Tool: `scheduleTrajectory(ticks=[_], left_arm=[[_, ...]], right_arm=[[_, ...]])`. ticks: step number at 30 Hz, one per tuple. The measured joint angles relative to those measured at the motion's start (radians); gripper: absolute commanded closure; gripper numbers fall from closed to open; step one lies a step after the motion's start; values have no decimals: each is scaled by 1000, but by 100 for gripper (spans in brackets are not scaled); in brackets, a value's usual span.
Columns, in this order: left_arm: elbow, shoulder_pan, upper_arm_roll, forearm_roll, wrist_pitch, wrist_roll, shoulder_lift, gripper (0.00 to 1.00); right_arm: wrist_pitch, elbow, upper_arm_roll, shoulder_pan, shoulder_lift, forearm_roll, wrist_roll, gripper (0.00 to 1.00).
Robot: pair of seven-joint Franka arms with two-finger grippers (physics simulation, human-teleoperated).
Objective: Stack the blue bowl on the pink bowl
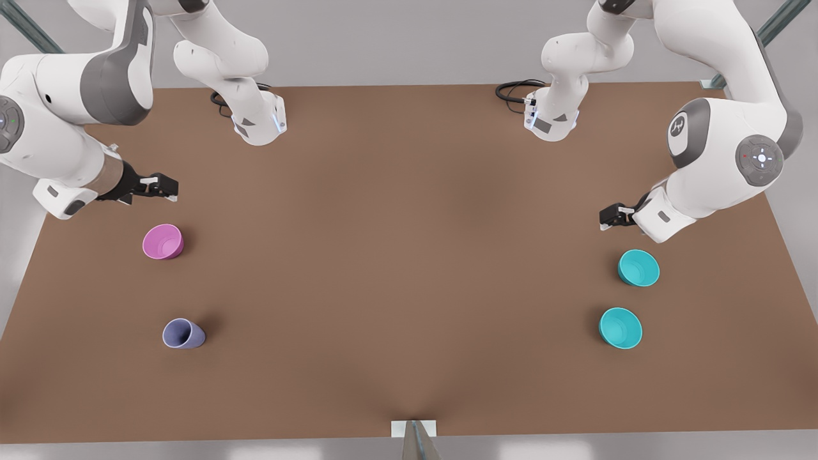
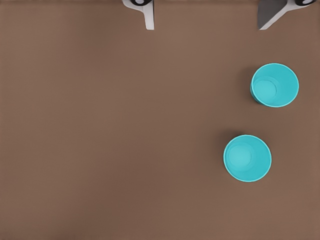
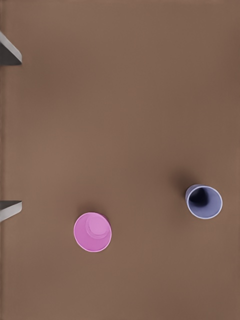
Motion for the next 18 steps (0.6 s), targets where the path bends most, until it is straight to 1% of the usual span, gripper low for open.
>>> scheduleTrajectory(ticks=[3, 5, 8, 10, 11, 18], left_arm=[[0, 0, 0, 0, 0, 0, 0, 0], [0, 0, 0, 0, 0, 0, -1, 0], [0, 4, 0, 0, -1, 0, -3, 0], [0, 12, 0, -1, -4, 1, -2, 0], [0, 15, 0, -1, -6, 1, -2, 0], [-2, 17, 0, -2, -33, 1, 5, 0]], right_arm=[[0, 1, -2, -4, 12, 12, -4, 0], [-6, -1, -3, -38, 50, 27, -14, 0], [15, -9, -4, -180, 170, 17, -44, 0], [67, -4, -5, -303, 269, 7, -77, 0], [96, -8, -6, -335, 298, -4, -93, 0], [335, -91, 4, -471, 421, -6, -209, 0]])
